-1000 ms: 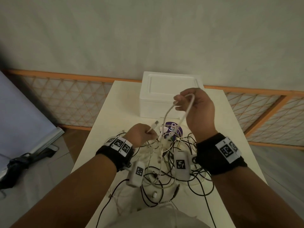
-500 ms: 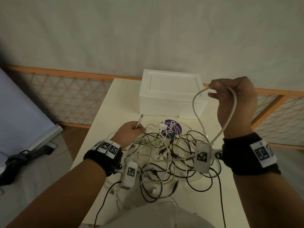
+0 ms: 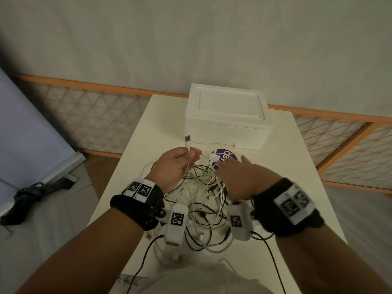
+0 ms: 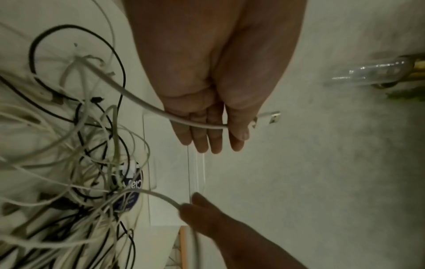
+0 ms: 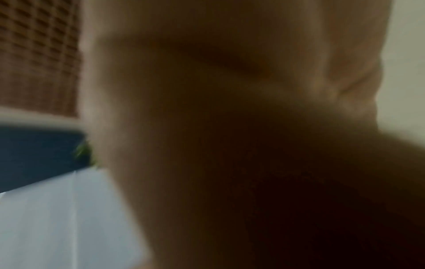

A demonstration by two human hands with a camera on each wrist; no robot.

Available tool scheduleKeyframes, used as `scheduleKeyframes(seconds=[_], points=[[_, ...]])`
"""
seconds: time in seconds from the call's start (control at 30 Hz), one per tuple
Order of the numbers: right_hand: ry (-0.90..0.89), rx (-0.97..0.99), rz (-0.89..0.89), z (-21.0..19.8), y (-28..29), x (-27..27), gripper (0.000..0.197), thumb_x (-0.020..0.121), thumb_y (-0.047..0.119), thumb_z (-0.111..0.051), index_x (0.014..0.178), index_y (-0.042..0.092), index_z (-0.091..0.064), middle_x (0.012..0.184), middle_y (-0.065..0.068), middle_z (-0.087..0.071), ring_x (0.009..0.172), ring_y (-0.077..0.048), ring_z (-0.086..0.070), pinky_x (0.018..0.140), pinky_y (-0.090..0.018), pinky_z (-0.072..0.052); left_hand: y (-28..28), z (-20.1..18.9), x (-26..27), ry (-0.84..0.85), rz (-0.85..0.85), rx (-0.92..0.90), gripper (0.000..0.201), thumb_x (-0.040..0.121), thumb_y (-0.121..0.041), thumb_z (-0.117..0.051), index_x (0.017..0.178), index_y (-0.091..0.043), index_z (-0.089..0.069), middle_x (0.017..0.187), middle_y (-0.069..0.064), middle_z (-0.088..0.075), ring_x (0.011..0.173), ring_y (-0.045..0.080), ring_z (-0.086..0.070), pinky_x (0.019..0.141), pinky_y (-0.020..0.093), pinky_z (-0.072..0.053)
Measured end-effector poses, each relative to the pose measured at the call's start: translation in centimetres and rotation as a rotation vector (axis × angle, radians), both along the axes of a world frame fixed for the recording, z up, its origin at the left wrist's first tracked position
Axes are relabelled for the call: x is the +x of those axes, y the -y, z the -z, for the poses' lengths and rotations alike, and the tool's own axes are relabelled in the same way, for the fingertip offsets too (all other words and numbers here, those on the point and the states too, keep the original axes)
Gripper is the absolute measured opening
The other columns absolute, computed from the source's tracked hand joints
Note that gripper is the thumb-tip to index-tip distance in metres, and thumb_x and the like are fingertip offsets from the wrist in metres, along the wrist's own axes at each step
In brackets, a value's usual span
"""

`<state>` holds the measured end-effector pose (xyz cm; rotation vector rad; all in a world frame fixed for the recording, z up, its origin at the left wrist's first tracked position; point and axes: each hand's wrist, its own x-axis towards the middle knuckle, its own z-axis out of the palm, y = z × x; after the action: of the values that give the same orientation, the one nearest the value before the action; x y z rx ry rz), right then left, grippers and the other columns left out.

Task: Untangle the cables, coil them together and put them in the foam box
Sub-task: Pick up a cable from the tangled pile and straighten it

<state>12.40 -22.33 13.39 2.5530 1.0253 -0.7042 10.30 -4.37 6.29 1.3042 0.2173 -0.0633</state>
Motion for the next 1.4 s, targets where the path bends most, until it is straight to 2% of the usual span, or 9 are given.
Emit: scheduleKeyframes(seconds=[0.1,0.27,0.4,0.6,0.8,1.0,1.17,1.27,1.4], points=[[0.170,0.147,-0.057,2.5,-1.7,-0.3,0.045,0.084,0.023,-0.051,0.127,0.010,-0.045,0.133,-0.008,-0.043,0.130,-0.026,-0.036,0.106,-0.055,-0.025,0.3,-0.6,-0.6,0.003,-0.031,-0.124,0.018,0.094,-0.003,-0.051,0.096,-0.006,-0.068,0.103,0.001,-0.071,0.106,0.017,-0.059,0.101,0.032,-0.042],[-0.249,1.052,0.280,4.0,-5.6,-1.8,0.029,0.091,0.017,-0.056,0.119,0.011,-0.055,0.107,-0.001,-0.064,0.097,-0.013,-0.059,0.084,-0.026,-0.047,0.6,-1.3,-2.1,0.066,0.015,-0.172,0.020,0.090,-0.014,-0.054,0.090,-0.015,-0.074,0.103,-0.017,-0.072,0.103,-0.004,-0.062,0.090,0.022,-0.048],[-0.310,1.182,0.379,4.7,-4.9,-1.7,0.014,0.098,0.023,-0.048,0.094,0.014,-0.058,0.079,0.003,-0.061,0.077,-0.014,-0.061,0.075,-0.029,-0.050,-1.9,-0.8,-2.6,0.096,-0.097,-0.300,0.021,0.086,-0.033,-0.052,0.078,-0.019,-0.066,0.113,-0.001,-0.069,0.116,0.013,-0.058,0.094,0.033,-0.045],[-0.202,0.792,0.329,6.6,0.6,-0.2,0.022,0.097,0.033,-0.047,0.093,0.016,-0.060,0.080,0.003,-0.060,0.071,-0.012,-0.058,0.063,-0.021,-0.045,-9.1,1.8,-3.6,0.063,-0.571,-0.726,0.032,0.100,-0.025,-0.043,0.069,-0.018,-0.046,0.051,-0.005,-0.042,0.048,0.011,-0.049,0.068,0.028,-0.058],[0.034,0.556,0.554,9.6,9.8,0.9,0.021,0.095,0.040,-0.049,0.101,0.029,-0.066,0.098,0.006,-0.069,0.093,-0.020,-0.062,0.084,-0.036,-0.048,-19.4,6.2,-6.2,-0.181,-1.028,-0.470,0.029,0.094,-0.019,-0.041,0.065,-0.022,-0.042,0.051,-0.008,-0.033,0.044,0.006,-0.031,0.043,0.019,-0.030],[0.309,0.617,0.662,8.2,15.0,2.0,0.038,0.084,0.055,-0.057,0.074,0.022,-0.072,0.076,0.001,-0.068,0.073,-0.019,-0.061,0.062,-0.028,-0.041,-19.0,9.5,-8.3,-0.437,-0.926,-0.331,0.031,0.097,-0.016,-0.034,0.067,-0.022,-0.038,0.049,-0.008,-0.026,0.037,0.006,-0.026,0.041,0.019,-0.023],[0.295,0.109,0.720,8.8,14.4,2.4,0.076,0.075,0.084,-0.019,0.068,0.020,-0.059,0.072,0.004,-0.059,0.075,-0.019,-0.059,0.074,-0.033,-0.047,-13.8,11.2,-9.0,-0.566,-0.625,-0.195,0.029,0.102,-0.020,-0.037,0.075,-0.014,-0.043,0.041,-0.007,-0.033,0.030,0.004,-0.026,0.034,0.011,-0.020],[0.000,-0.242,0.500,9.7,11.1,0.4,0.034,0.072,0.052,-0.060,0.096,0.028,-0.063,0.099,0.007,-0.062,0.100,-0.016,-0.060,0.089,-0.037,-0.042,-11.8,11.7,-9.9,-0.633,-0.443,-0.096,0.029,0.102,-0.023,-0.040,0.076,-0.012,-0.047,0.046,-0.005,-0.037,0.033,0.007,-0.027,0.035,0.014,-0.022],[-0.240,0.116,0.125,12.0,4.6,-3.4,0.025,0.090,0.025,-0.051,0.109,0.025,-0.066,0.116,0.003,-0.061,0.111,-0.015,-0.056,0.096,-0.032,-0.045,-9.9,11.1,-10.9,-0.635,-0.336,0.005,0.027,0.100,-0.022,-0.044,0.082,-0.006,-0.058,0.055,0.003,-0.049,0.041,0.011,-0.040,0.040,0.018,-0.033]])
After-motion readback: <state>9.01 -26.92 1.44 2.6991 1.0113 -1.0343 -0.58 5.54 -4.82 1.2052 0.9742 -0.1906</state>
